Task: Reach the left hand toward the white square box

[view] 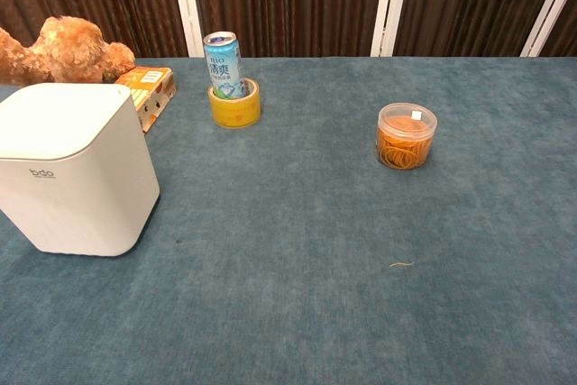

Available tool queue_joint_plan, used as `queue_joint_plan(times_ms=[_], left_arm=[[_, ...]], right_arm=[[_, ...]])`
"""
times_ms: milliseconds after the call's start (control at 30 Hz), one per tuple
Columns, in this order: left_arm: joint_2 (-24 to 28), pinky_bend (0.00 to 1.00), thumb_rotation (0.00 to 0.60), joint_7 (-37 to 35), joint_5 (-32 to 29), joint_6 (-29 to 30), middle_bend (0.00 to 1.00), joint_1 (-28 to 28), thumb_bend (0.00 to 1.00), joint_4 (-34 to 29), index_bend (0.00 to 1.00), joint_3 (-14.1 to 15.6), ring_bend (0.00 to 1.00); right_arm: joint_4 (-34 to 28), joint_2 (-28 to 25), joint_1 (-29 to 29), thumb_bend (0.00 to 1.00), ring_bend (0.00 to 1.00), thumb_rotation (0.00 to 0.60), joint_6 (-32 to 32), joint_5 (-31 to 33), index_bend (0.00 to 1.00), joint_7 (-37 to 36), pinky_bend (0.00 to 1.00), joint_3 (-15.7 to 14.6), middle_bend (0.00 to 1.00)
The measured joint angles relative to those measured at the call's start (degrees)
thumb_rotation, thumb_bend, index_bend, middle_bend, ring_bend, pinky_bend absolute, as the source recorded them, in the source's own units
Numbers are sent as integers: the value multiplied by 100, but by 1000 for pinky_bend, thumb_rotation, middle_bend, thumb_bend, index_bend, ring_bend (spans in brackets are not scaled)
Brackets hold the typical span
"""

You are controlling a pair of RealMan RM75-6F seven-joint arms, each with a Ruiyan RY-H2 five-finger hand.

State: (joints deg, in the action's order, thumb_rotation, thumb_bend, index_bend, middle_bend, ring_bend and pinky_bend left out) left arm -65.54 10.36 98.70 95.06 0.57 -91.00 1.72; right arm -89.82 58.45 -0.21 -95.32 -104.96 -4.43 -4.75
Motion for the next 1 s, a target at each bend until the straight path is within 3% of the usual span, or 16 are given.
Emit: queue_joint_plan(times_ms=[167,200,267,333,367,467,633,767,1000], left_arm=[[-7,15,600,-12,94,-167,0,-50,429,-31,0,97,0],[-12,46,600,-11,125,-210,0,-69,429,-44,0,119,0],[-32,203,600,17,185,-322,70,-128,430,-82,0,150,61],[-55,473,600,115,233,-449,297,-222,432,-166,0,146,285],[-65,665,600,161,253,-506,500,-274,433,-212,0,135,490],[-75,894,600,179,288,-779,807,-468,433,-399,0,107,772],[-41,1000,600,-39,264,-1451,988,-892,433,-751,17,73,950],[-78,1000,600,37,51,-1833,1000,-1122,435,-883,61,-3,999],[-307,1000,600,319,-151,-2115,1000,-1294,433,-881,127,-20,1000]], right_arm=[[-29,-35,-16,85,0,600,-56,-37,0,-55,0,-16,0],[-37,-47,-28,86,0,600,-104,-61,0,-68,0,-19,0],[-45,-66,-53,86,0,600,-193,-106,0,-92,0,-25,0],[-48,-93,-87,86,0,600,-286,-166,0,-123,0,-38,0],[-49,-105,-98,85,0,600,-304,-183,0,-140,0,-45,0],[-50,-121,-102,85,0,600,-296,-198,0,-174,0,-60,0],[-40,-116,-72,86,0,600,-198,-161,0,-167,0,-57,0],[-51,-104,-39,86,0,600,-90,-105,0,-140,0,-50,0],[-77,-84,-30,85,0,600,-33,-3,0,-82,0,-16,0]])
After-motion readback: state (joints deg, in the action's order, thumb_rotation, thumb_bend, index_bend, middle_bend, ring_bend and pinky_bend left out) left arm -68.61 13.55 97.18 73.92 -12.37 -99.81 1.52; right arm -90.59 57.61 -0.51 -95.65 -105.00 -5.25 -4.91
